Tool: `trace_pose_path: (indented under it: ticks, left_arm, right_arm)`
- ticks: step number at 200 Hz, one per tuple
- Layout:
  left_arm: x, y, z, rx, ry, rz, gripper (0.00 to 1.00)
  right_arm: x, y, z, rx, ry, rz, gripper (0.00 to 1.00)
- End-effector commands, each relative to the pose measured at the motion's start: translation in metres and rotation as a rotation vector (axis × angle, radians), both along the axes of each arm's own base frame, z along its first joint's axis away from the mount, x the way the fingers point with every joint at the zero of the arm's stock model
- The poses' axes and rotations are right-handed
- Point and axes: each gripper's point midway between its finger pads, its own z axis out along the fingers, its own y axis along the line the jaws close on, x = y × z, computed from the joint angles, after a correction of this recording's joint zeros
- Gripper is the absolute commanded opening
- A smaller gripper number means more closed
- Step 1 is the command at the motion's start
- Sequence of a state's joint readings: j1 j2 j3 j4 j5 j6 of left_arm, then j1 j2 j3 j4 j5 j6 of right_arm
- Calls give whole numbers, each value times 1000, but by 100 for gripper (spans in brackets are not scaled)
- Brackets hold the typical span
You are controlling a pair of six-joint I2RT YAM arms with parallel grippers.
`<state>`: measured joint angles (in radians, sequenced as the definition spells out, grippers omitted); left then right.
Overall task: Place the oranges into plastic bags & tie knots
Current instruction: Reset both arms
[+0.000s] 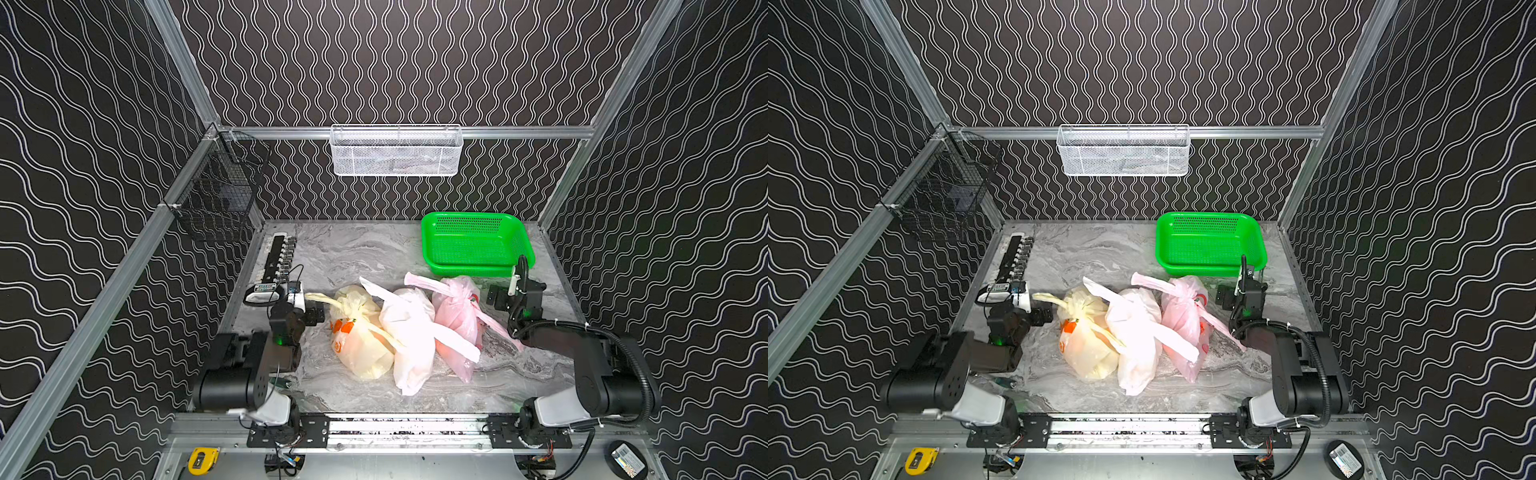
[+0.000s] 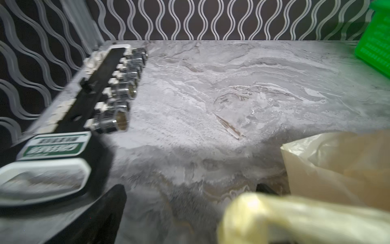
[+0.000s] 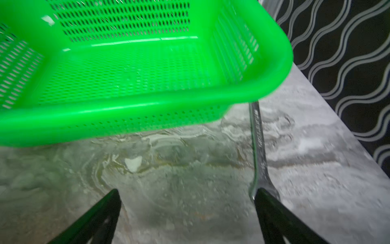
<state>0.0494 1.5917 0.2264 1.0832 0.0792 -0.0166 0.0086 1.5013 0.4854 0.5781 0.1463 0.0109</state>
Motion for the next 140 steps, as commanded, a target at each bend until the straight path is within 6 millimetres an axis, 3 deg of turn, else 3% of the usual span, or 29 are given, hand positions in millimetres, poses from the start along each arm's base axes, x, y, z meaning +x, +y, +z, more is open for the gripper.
trace_pose_path:
  ticks: [1, 16, 42, 61, 76, 90, 106, 140]
  left_arm:
    - [15, -10, 28, 2, -166, -81, 99]
    - [17, -11, 22, 26, -115, -91, 99]
    - [23, -47, 16, 133, -75, -193, 99]
    - [23, -32, 19, 134, -92, -96, 99]
    - [24, -30, 19, 132, -88, -82, 99]
    - [28, -21, 16, 127, -63, -27, 99]
    - [39, -11, 9, 138, 2, 32, 99]
    - [37, -12, 12, 149, -17, 39, 99]
  right_arm:
    - [16, 1, 30, -2, -181, 42, 100]
    - [9, -10, 31, 60, -209, 36, 100]
    - [6, -10, 34, 64, -233, 57, 100]
    - [-8, -9, 31, 57, -269, 55, 100]
    - [-18, -7, 43, 55, -386, 65, 100]
    - [-12, -12, 29, 59, -273, 33, 100]
    - [-13, -10, 40, 34, -362, 40, 100]
    - [-11, -9, 35, 31, -323, 37, 100]
